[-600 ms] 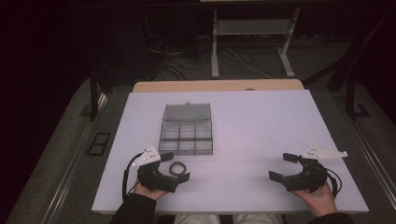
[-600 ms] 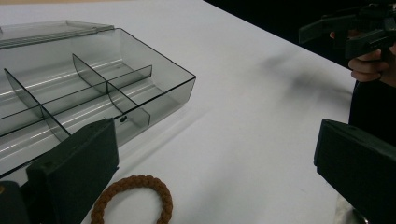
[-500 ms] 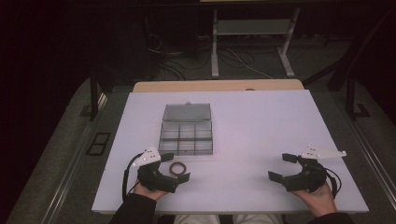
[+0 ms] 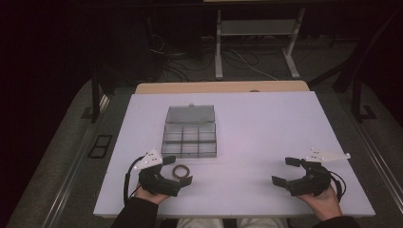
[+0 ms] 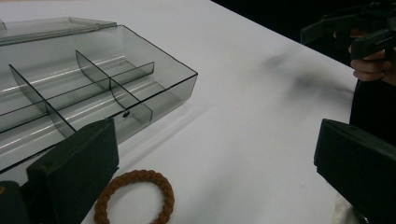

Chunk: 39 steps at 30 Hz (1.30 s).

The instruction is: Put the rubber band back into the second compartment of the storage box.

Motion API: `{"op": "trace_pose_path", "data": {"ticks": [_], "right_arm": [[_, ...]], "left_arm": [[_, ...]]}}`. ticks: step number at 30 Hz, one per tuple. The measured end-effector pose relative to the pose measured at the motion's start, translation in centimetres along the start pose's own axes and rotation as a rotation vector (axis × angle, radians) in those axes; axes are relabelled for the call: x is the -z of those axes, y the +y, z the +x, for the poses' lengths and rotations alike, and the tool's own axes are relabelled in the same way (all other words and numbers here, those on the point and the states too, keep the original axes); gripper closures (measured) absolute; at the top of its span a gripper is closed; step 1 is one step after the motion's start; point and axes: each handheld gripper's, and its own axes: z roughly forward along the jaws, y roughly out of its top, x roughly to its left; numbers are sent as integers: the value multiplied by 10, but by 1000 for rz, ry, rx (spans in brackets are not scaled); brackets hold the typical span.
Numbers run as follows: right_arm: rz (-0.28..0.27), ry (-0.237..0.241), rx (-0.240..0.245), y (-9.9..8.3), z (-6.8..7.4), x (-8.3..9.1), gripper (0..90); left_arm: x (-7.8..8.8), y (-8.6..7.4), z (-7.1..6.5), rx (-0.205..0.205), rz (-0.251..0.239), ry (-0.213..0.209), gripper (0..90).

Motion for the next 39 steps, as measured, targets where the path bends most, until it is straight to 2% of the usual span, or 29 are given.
{"op": "trace_pose_path", "data": {"ticks": [7, 13, 21, 39], "right_arm": [[-1, 3, -4, 0, -1, 0, 0], [4, 4, -2, 0, -1, -1, 0], [8, 8, 0, 0, -1, -1, 0], [9, 4, 6, -1, -1, -2, 0]], "left_arm": [[1, 2, -1, -9, 11, -2, 0], [3, 5, -2, 8, 16, -10, 0], [3, 10, -4, -11, 54, -12, 0], [8, 18, -1, -18, 92, -2, 0]]}}
